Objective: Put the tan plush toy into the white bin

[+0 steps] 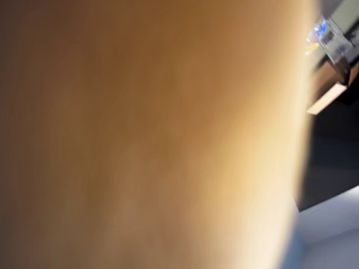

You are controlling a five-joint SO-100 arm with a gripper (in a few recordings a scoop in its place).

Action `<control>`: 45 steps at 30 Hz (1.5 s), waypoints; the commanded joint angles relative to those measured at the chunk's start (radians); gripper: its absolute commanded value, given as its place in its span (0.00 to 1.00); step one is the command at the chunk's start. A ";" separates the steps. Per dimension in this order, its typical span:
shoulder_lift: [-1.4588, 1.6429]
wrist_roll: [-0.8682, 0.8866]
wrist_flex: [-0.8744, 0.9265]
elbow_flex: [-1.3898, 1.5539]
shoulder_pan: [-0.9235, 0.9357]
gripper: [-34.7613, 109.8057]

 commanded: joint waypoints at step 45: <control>0.044 0.006 -0.164 0.167 -0.060 0.32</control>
